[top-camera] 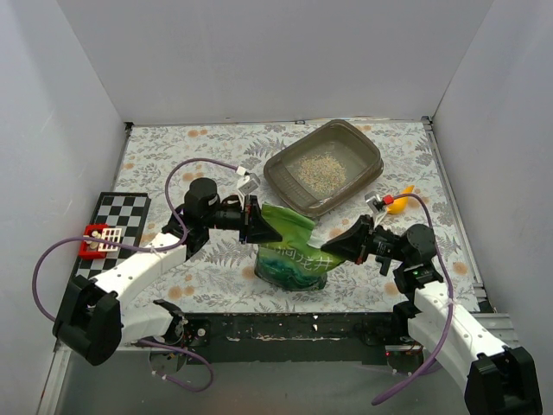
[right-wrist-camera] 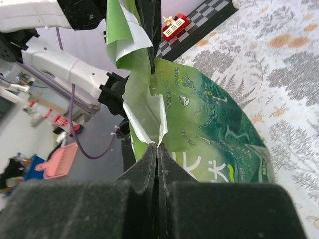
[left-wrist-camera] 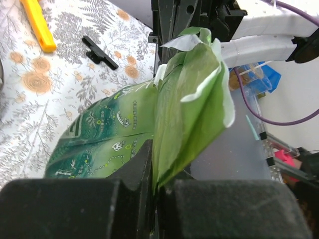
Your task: Fill the litter box with clean litter
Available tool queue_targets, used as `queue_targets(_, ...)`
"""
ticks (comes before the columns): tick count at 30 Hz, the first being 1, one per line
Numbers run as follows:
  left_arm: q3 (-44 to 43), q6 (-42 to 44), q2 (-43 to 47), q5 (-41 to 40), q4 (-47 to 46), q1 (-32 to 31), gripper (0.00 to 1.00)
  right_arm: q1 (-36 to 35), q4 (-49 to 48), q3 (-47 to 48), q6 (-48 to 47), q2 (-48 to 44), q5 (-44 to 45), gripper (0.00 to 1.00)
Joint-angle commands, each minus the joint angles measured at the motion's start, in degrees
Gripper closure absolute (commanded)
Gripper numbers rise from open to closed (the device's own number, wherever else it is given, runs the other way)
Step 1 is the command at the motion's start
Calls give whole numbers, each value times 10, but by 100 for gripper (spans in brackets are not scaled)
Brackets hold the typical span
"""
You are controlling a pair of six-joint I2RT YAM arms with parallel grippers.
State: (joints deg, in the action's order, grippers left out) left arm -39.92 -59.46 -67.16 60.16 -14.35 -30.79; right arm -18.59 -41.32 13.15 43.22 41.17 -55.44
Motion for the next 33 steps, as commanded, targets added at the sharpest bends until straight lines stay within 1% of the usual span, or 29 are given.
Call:
queue_targets(1, -17, -34, 6, -13, 85, 1, 100, 0, 32, 22, 97, 4, -6, 99)
queue_targets(2, -19, -43, 10, -9, 100, 1, 100, 0, 48, 28, 110, 5, -7, 99)
queue_targets(4, -20, -57, 25, 6, 139, 1, 100, 0, 117, 48, 109, 1, -9, 99)
queue_targets(5, -20, -67, 30, 16, 141, 1, 100, 0, 171, 61, 94, -2, 1, 99)
queue_targets(6, -17, -76, 43, 18, 174, 1, 100, 0, 229, 73, 83, 0, 8, 99)
queue_targets(8, -6, -101, 61, 27, 198, 1, 100, 0, 304, 88, 78, 14, 1, 99)
queue_targets(11, -2, -107, 81, 13, 265, 1, 100, 0, 381, 80, 79, 44, -23, 99)
queue_targets(13, -13, -95, 83, -6, 341, 1, 100, 0, 412, 73, 69, 44, -6, 99)
queue_targets(15, -26, -92, 86, -20, 393, 2, 100, 0, 433, 60, 77, 43, -4, 99)
queue_targets(19, -36, -102, 106, -32, 446, 2, 100, 0, 463, 41, 68, 48, -31, 99)
queue_targets(22, -31, -67, 91, -50, 500, 2, 100, 0, 507, 50, 30, 42, -40, 99)
queue_targets(24, -17, -49, 75, -58, 507, 2, 100, 0, 551, 63, -7, 38, -40, 99)
queue_targets(27, 5, -57, 51, -50, 467, 3, 100, 0, 603, 73, -53, 34, -36, 99)
queue_targets(30, 5, -65, 36, -51, 428, 3, 100, 0, 601, 70, -47, 14, -29, 99)
queue_targets(33, -9, -66, 23, -40, 412, 3, 100, 0, 582, 58, -29, -3, -30, 99)
